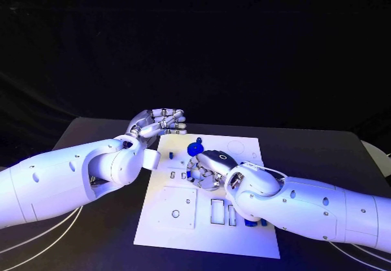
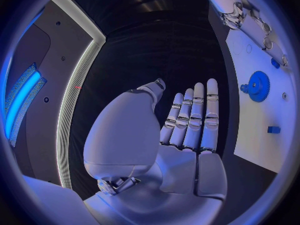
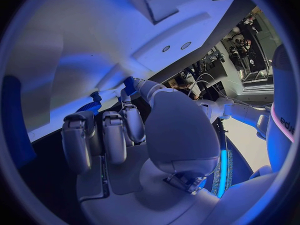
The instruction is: Assemble the parts on the task board
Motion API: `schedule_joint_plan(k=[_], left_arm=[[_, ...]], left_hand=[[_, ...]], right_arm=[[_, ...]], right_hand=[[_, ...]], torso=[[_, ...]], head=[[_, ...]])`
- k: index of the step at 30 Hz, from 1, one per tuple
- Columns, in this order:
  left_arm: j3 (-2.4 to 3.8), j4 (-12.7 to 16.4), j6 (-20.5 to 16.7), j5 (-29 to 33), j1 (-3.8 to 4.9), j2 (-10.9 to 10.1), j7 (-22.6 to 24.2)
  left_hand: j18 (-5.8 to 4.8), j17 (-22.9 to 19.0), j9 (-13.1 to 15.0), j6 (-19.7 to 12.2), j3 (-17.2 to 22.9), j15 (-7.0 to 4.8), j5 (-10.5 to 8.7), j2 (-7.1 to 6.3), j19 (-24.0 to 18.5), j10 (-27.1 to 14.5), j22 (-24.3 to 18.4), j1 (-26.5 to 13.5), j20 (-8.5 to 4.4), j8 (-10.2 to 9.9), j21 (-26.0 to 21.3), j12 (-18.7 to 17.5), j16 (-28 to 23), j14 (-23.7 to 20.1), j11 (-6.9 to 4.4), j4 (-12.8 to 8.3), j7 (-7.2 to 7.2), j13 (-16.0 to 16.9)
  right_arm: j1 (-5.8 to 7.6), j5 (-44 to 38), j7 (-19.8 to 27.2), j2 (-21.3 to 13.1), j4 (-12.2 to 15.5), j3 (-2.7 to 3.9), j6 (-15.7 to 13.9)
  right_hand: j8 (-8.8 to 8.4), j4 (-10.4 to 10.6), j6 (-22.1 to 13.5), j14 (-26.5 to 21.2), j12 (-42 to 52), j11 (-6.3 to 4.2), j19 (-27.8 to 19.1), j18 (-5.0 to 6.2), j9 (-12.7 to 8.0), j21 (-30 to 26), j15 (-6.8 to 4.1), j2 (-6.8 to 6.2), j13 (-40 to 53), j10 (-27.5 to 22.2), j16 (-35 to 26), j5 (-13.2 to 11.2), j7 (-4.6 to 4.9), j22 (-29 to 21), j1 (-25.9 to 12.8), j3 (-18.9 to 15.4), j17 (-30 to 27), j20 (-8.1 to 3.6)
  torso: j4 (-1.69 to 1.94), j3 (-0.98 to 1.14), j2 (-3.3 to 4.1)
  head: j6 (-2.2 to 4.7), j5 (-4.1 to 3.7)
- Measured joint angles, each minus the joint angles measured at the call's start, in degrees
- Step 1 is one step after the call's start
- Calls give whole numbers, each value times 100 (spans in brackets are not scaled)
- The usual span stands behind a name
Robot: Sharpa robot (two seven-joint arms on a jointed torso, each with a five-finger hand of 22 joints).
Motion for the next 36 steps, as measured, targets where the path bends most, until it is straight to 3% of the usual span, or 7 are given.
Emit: schedule_joint_plan(k=[17,20,36], left_arm=[[0,8,0,0,0,-7,-9],[0,8,0,0,0,-7,-12],[0,6,1,-1,0,-11,-26]], left_hand=[[0,0,0,0,0,0,0,0,0,0,-1,0,0,0,0,0,0,0,0,0,0,0],[0,-1,0,0,0,0,0,0,0,0,-1,0,0,0,0,0,0,0,0,0,0,0],[0,4,-6,0,-16,22,0,0,0,0,-1,0,0,0,0,0,-22,-22,0,-16,0,0]], right_arm=[[9,-78,-27,57,-62,5,57],[9,-83,-34,61,-66,4,66],[-3,-98,-74,72,-79,-12,137]], right_hand=[[101,3,-49,0,-73,27,0,0,11,0,0,-69,-1,-69,0,-43,-5,-1,-69,-5,-1,0],[164,25,-160,0,-105,62,0,0,183,0,0,-129,-1,-104,0,-43,48,-1,-128,-26,-1,0],[-35,91,-482,20,-292,193,0,0,92,-40,104,-326,-41,-342,0,-95,183,-3,-326,-90,-1,43]], torso=[[-4,1,1],[-4,1,1],[-2,0,-1]], head=[[-2,-2],[-1,-3],[18,-1]])
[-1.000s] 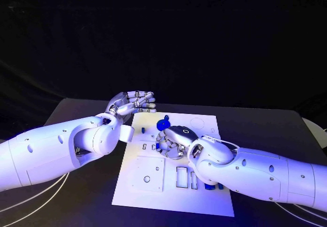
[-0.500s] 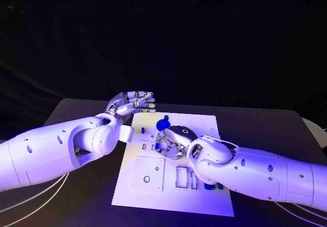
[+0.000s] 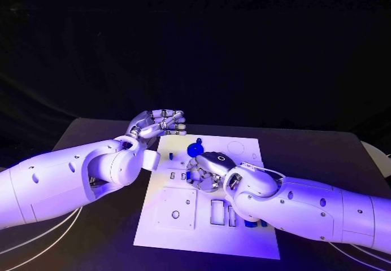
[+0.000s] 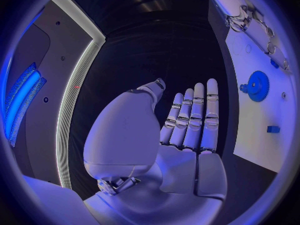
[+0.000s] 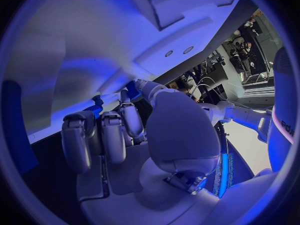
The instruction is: Assemble the parts on the task board
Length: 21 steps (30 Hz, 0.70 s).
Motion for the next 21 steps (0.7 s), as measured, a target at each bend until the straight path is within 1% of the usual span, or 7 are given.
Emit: schedule_joint_plan(k=[5,9,13,14,16,18,21], left_arm=[[0,0,1,0,0,-2,-5],[0,-1,2,0,0,-3,-10],[0,-3,4,0,0,-3,-17],[0,-4,4,0,0,-4,-19],[0,-7,6,-6,0,-6,-27],[0,-19,12,-25,0,-8,-49],[0,-40,32,-85,0,-18,-105]], left_hand=[[0,0,0,0,0,0,0,0,0,0,0,0,0,0,0,0,0,0,0,0,0,0],[0,0,0,0,0,0,0,0,0,0,0,0,0,0,0,0,0,0,0,0,0,0],[0,-1,0,0,0,0,0,0,0,0,0,0,0,0,0,0,0,0,0,0,0,0],[0,1,0,-11,0,0,0,0,0,0,0,0,0,0,0,0,0,0,0,0,11,0],[0,5,0,-14,0,0,0,0,0,0,0,0,0,0,0,-1,0,0,0,0,14,0],[0,6,0,-14,0,0,0,0,0,0,0,0,0,-20,0,-22,0,0,0,0,14,0],[0,62,0,-14,-57,-45,0,-2,18,41,19,-33,-11,-20,65,-22,34,93,-27,12,14,2]], right_arm=[[-1,-7,-8,4,5,0,-4],[-1,-21,-19,8,20,0,-25],[-2,-37,-30,-22,67,0,-101],[-3,-42,-31,-41,90,0,-130],[-4,-50,-31,-92,146,0,-200],[-5,-54,-24,-188,245,0,-319],[-6,-50,22,-344,403,10,-499]], right_hand=[[-46,86,-108,0,-35,33,0,0,-39,-33,41,-144,-49,-50,0,0,48,0,-144,-150,4,45],[-55,155,-162,-21,-35,53,-1,1,-59,-33,61,-196,-55,-70,0,0,61,-1,-196,-251,4,82],[-131,280,-336,-19,-65,108,-1,0,-110,-67,85,-230,-89,-124,0,-156,87,-1,-230,-509,4,105],[-167,353,-406,-18,-87,128,-6,1,-138,-93,105,-208,-106,-169,0,-169,115,-1,-208,-769,4,154],[-222,602,-570,-11,-178,193,0,1,-232,-113,173,15,-219,-313,0,-154,183,-1,84,-1799,3,184],[-222,641,-578,-11,-185,208,0,0,-259,-113,173,56,-255,-328,0,-132,191,-1,136,-2103,3,184],[-222,635,-578,-11,-185,208,0,0,-282,-141,173,173,-251,-328,-28,-20,191,-1,296,-2206,3,184]], torso=[[0,0,0],[0,0,0],[0,-1,0],[0,-1,0],[1,0,0],[1,1,-1],[-1,3,-5]], head=[[3,1],[4,1],[4,1],[7,1],[12,1],[16,1],[21,5]])
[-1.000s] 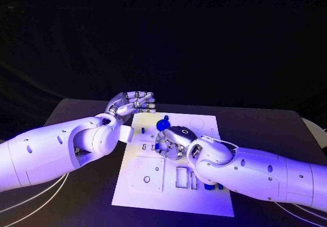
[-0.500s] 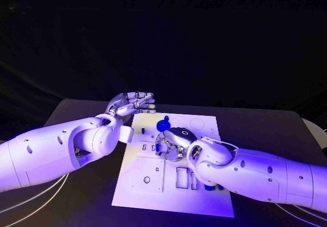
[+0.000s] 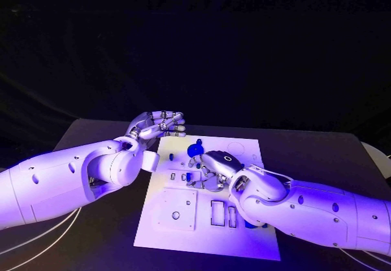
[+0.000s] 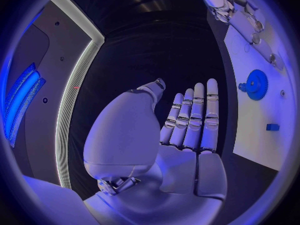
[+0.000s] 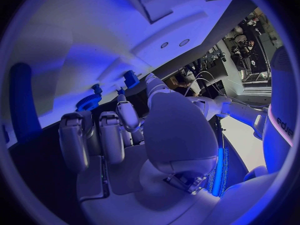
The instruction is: Assemble the parts on the task board
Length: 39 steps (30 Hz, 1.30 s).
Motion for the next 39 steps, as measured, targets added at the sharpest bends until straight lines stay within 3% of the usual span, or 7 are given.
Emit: schedule_joint_plan(k=[10,14,17,19,21,28,39], left_arm=[[-18,-335,402,-1192,-5,23,-875],[-22,-393,702,-1898,-5,28,-1441],[-24,-388,968,-2462,-4,27,-1888],[-24,-364,1175,-2907,-2,26,-2243],[-25,-334,1341,-3268,0,26,-2549],[-25,-321,1852,-4434,21,127,-3690],[-33,-470,2364,-5377,72,494,-4814]], left_hand=[[-1,796,139,510,-136,-477,0,-39,752,1104,438,-158,-429,222,849,369,1141,1459,-388,127,-160,204],[-2,2015,202,632,-206,-633,4,35,1169,1540,928,-392,-613,289,1589,723,2643,2238,-525,248,-222,439],[-168,4536,354,554,-349,-736,-18,278,1642,1427,2984,-860,-740,470,3404,1621,5093,2550,-526,311,-295,1186],[-181,5018,395,546,-385,-723,-37,309,1760,1366,3485,-928,-757,520,3815,1872,5536,2626,-568,304,-304,1387],[-399,5623,546,618,-535,-758,-16,320,2216,1342,4634,-1197,-794,752,4623,2589,6234,2757,-693,292,-376,1936],[-539,5748,1215,610,-851,-855,-16,459,2781,1280,6221,-1485,-880,1579,5682,5467,6940,2791,-805,321,-560,4734],[-626,5747,1568,575,-1146,-899,-16,437,2880,1350,6311,-1673,-901,1935,5838,6002,7022,2794,-875,335,-596,5342]], right_arm=[[402,1287,851,-979,532,100,-465],[603,2092,1142,-1349,610,114,-451],[707,2526,1264,-1563,658,116,-427],[759,2781,1323,-1688,672,119,-409],[786,2948,1355,-1764,679,119,-391],[832,3300,1385,-1911,658,119,-322],[843,3400,1309,-1944,608,118,-254]], right_hand=[[205,-45,288,0,218,-123,0,0,-1,12,0,251,217,208,-3,254,-114,-1,450,227,-1,0],[267,-14,383,-8,255,-147,0,0,-1,13,-35,273,247,232,-3,364,-135,4,472,258,-1,0],[272,-14,383,1,255,-155,0,0,-1,33,-45,273,248,240,-3,364,-135,4,472,259,-1,0],[272,-30,410,1,255,-155,0,0,-1,48,-44,273,248,240,-3,387,-162,4,472,274,-1,0],[295,-30,431,1,255,-155,0,0,-1,48,-44,273,248,240,-3,387,-142,4,472,274,-1,0],[295,-30,431,1,255,-155,0,0,-1,48,-44,273,246,240,-3,386,-142,4,472,274,-2,0],[295,-29,431,1,255,-155,0,0,-1,48,-44,273,237,240,-3,386,-142,3,472,274,-2,-1]], torso=[[-46,13,-79],[-77,25,-136],[-97,35,-181],[-107,46,-209],[-112,57,-238],[-113,90,-311],[-101,111,-355]], head=[[41,91],[15,119],[-19,153],[-48,178],[-74,201],[-141,238],[-211,258]])
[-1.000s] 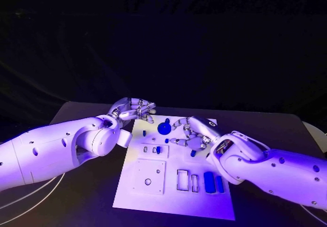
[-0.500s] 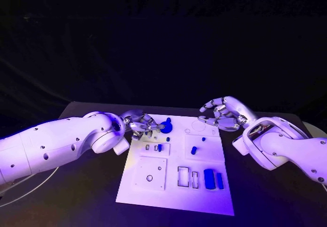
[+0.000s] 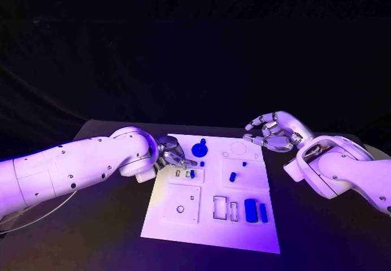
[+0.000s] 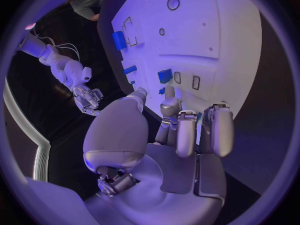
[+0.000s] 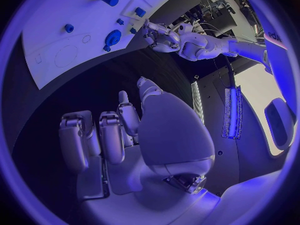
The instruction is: Assemble the parts on the task board
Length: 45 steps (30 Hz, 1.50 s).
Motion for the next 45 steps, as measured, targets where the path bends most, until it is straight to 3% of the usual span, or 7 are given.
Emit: schedule_joint_plan(k=[11,24,34,40,45], left_arm=[[-25,-132,202,-258,19,245,-385],[-58,-211,352,-334,23,400,-504],[-65,-230,414,-349,23,451,-529],[-66,-232,419,-351,23,469,-530],[-66,-249,419,-350,23,486,-530]], left_hand=[[1,-1,115,-21,-94,0,0,23,41,21,-1,-22,-1,95,23,61,0,0,-20,1,-21,85],[2,-1,182,-41,-94,-20,0,27,60,42,-2,-18,-20,131,45,84,27,-21,-41,1,-42,125],[2,-2,291,-82,-92,-40,0,183,60,42,-2,213,-20,197,69,84,27,1,-41,-1,-83,131],[2,-2,360,-155,135,-40,0,305,59,41,-3,446,-20,197,68,84,27,0,-41,-15,-75,138],[3,-2,414,-184,483,-40,0,295,59,41,-3,729,-20,197,68,84,27,0,-41,-30,-104,138]], right_arm=[[2,-13,-86,21,-30,-1,26],[2,-19,-136,61,-72,-1,46],[2,-23,-161,77,-85,-1,51],[1,-25,-179,89,-86,-1,59],[1,-26,-192,89,-83,-1,65]], right_hand=[[0,15,17,0,0,0,0,0,0,0,0,0,0,0,0,23,-17,-1,0,15,-1,0],[23,15,17,0,0,0,0,0,0,0,0,-39,-6,0,0,43,-17,-2,-39,15,-1,-43],[23,15,34,0,-1,0,0,0,0,0,1,-39,-11,0,0,43,-35,-2,-39,15,4,-43],[23,22,35,0,-1,0,0,0,1,0,1,-38,-11,0,0,43,-35,-2,-39,40,3,-42],[23,15,35,0,-1,0,0,0,1,-1,1,-38,-11,0,0,43,-35,-3,-39,47,3,-42]], torso=[[-3,-4,12],[1,-10,13],[3,-10,9],[2,-7,8],[-2,-4,9]], head=[[-32,-6],[-41,-33],[-65,-43],[-69,-43],[-69,-41]])
